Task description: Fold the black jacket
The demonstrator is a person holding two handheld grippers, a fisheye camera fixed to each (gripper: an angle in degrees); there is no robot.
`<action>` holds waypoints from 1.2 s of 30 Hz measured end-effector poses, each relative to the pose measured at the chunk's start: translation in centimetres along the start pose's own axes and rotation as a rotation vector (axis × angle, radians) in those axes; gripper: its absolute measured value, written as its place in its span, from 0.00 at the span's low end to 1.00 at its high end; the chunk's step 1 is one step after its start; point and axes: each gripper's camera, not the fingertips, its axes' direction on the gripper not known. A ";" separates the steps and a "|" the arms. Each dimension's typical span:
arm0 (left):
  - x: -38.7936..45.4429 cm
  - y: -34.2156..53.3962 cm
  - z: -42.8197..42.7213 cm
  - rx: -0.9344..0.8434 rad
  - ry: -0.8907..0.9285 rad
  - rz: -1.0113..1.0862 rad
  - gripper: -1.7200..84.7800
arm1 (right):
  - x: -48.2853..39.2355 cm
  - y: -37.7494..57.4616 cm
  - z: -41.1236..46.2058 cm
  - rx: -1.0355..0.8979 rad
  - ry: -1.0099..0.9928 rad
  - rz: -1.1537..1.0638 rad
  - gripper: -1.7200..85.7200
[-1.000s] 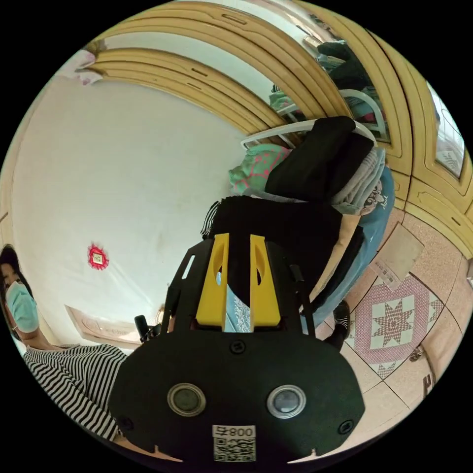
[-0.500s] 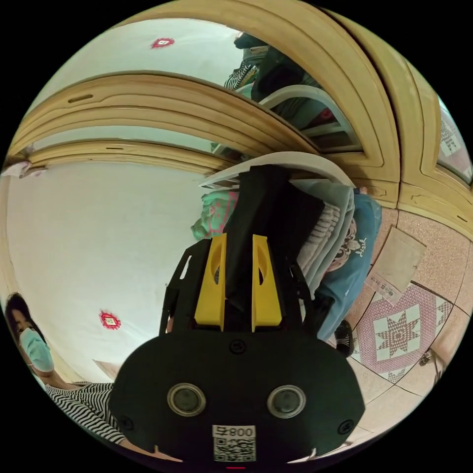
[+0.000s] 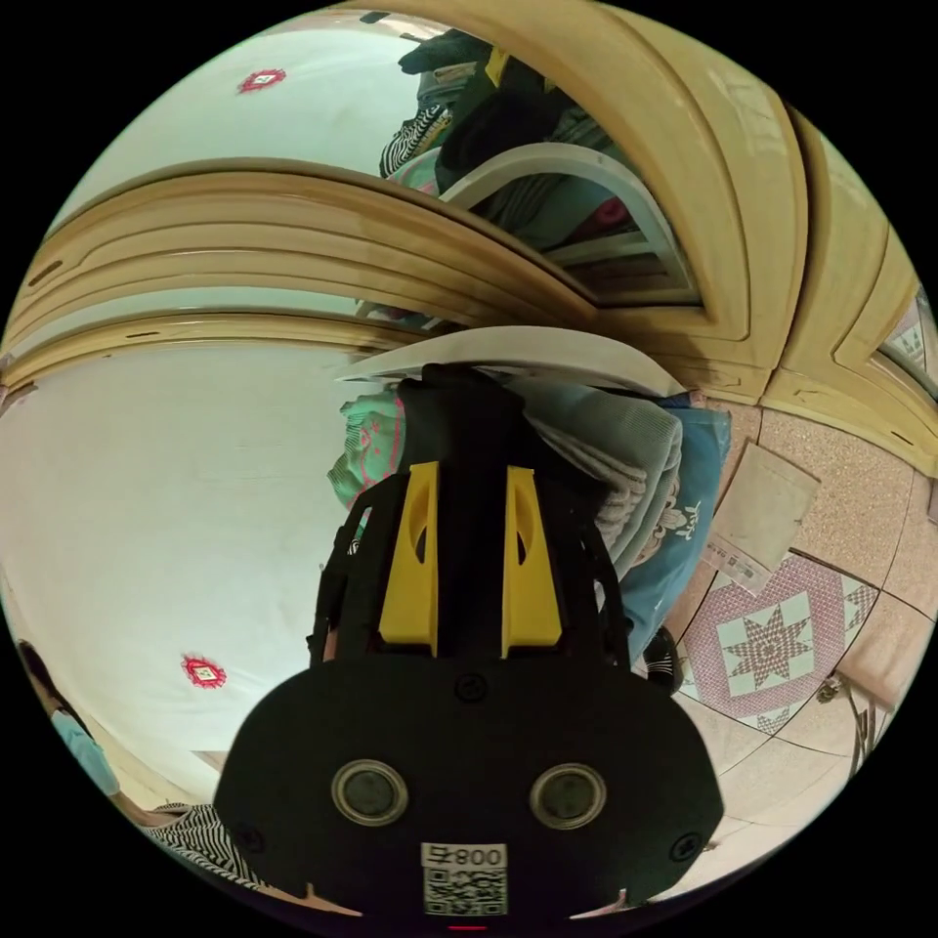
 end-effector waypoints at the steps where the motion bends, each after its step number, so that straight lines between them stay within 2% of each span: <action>1: -0.1 0.3 -0.1 0.008 0.006 -0.012 0.10 | 0.0 -0.3 0.1 0.002 0.001 0.006 0.14; 16: -1.4 5.3 -2.5 0.033 0.039 -0.049 0.10 | -4.5 -4.7 3.8 0.050 -0.035 0.032 0.11; 22: -2.1 8.6 -4.8 0.060 0.055 -0.042 0.10 | -12.1 -4.4 4.7 0.060 -0.272 -0.073 0.09; 28: -3.1 13.0 -8.4 0.123 0.099 -0.034 0.10 | -29.2 -3.4 8.0 -0.036 -0.471 -0.306 0.08; 36: -4.7 22.6 -16.4 0.260 0.113 -0.017 0.10 | -60.7 0.1 11.0 -0.053 -0.671 -0.688 0.07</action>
